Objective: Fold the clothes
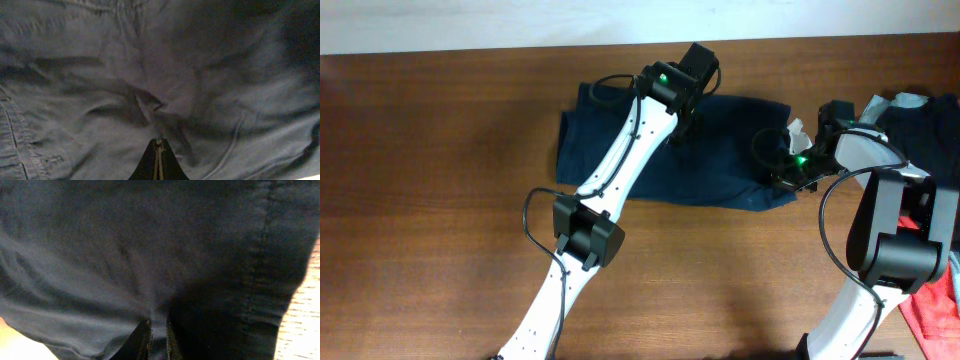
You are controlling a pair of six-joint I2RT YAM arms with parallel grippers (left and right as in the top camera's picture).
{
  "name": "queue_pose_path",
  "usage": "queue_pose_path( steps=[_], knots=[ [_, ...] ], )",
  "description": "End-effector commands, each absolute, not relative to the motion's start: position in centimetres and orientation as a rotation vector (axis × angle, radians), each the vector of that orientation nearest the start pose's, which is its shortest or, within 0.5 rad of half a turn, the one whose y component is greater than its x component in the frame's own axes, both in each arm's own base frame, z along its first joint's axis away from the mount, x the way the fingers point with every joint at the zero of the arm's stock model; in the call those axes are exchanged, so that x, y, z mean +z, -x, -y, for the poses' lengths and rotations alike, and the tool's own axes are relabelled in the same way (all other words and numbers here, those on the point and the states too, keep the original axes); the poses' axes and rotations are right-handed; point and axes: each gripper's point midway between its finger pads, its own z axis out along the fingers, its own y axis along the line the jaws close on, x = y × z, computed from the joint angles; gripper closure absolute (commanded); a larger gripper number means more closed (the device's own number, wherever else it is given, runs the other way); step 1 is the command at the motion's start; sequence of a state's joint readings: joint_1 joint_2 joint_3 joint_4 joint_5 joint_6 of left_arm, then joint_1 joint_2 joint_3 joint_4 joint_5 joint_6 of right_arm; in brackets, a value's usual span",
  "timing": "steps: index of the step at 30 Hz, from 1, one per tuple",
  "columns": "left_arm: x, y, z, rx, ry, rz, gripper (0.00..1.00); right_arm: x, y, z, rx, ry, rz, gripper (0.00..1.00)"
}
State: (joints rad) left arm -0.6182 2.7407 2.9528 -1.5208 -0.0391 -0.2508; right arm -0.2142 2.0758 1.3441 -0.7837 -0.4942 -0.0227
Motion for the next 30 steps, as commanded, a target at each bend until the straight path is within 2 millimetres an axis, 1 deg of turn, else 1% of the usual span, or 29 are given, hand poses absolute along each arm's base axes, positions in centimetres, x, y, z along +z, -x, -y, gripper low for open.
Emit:
queue_pose_path(
  steps=[1,5,11,13,15,16,18,20,22,24,25,27,30],
  knots=[
    [7.3,-45.7,30.8,-0.066,-0.475,-2.877,0.99,-2.7,-37.6,0.9,0.628,-0.289,-3.020,0.82],
    [4.6,-45.3,30.8,-0.056,-0.468,-2.931,1.00,-2.7,-37.6,0.9,0.627,-0.289,-3.019,0.82],
    [0.3,-44.3,30.1,0.011,-0.467,-3.025,1.00,-2.7,-37.6,0.9,0.627,-0.289,-3.019,0.81],
    [-0.7,-43.9,29.8,0.030,-0.472,-3.049,1.00,-2.7,-37.6,0.9,0.627,-0.289,-3.019,0.81],
    [-0.9,-44.1,29.8,0.034,-0.470,-3.045,1.00,-2.7,-37.6,0.9,0.627,-0.289,-3.019,0.81],
    [-0.8,-44.3,29.9,0.031,-0.469,-3.034,1.00,-2.7,-37.6,0.9,0.628,-0.289,-3.019,0.81],
    [0.4,-44.8,30.1,0.009,-0.461,-3.006,1.00,-2.7,-37.6,0.9,0.628,-0.289,-3.019,0.81],
    [2.5,-45.2,30.2,-0.017,-0.455,-2.969,1.00,-2.7,-37.6,0.9,0.627,-0.289,-3.019,0.81],
    [4.9,-45.4,30.4,-0.046,-0.448,-2.930,1.00,-2.7,-37.6,0.9,0.627,-0.289,-3.019,0.81],
    [7.3,-45.3,30.4,-0.070,-0.441,-2.898,1.00,-2.7,-37.6,0.9,0.627,-0.289,-3.019,0.81],
    [8.1,-45.2,30.3,-0.076,-0.440,-2.890,1.00,-2.7,-37.6,0.9,0.627,-0.289,-3.019,0.81],
    [8.9,-44.8,30.2,-0.086,-0.441,-2.895,1.00,-2.7,-37.6,0.9,0.627,-0.289,-3.019,0.81],
    [8.5,-43.4,30.1,-0.112,-0.458,-2.958,1.00,-2.7,-37.6,0.9,0.628,-0.289,-3.019,0.81]
  ],
)
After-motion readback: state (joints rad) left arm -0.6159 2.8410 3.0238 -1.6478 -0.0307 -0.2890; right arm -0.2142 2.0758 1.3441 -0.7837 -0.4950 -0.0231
